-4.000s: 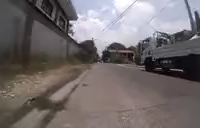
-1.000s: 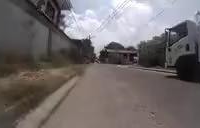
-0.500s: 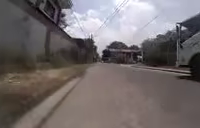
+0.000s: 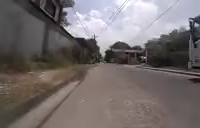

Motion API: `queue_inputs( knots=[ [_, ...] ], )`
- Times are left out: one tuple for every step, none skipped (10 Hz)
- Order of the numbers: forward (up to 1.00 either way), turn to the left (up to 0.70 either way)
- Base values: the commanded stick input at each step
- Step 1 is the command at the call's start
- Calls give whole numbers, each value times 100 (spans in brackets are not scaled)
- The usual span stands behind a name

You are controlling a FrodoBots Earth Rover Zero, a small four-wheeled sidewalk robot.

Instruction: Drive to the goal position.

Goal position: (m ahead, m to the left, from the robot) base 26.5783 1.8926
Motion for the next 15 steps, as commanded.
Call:
queue_inputs(
  knots=[
    [100, 0],
    [100, 0],
    [100, 0],
    [100, 0],
    [100, 0],
    [100, 0],
    [100, 0],
    [100, 0],
    [100, 0],
    [100, 0],
    [100, 0],
    [100, 0],
    [100, -24],
    [100, -40],
    [100, -39]
  ],
)
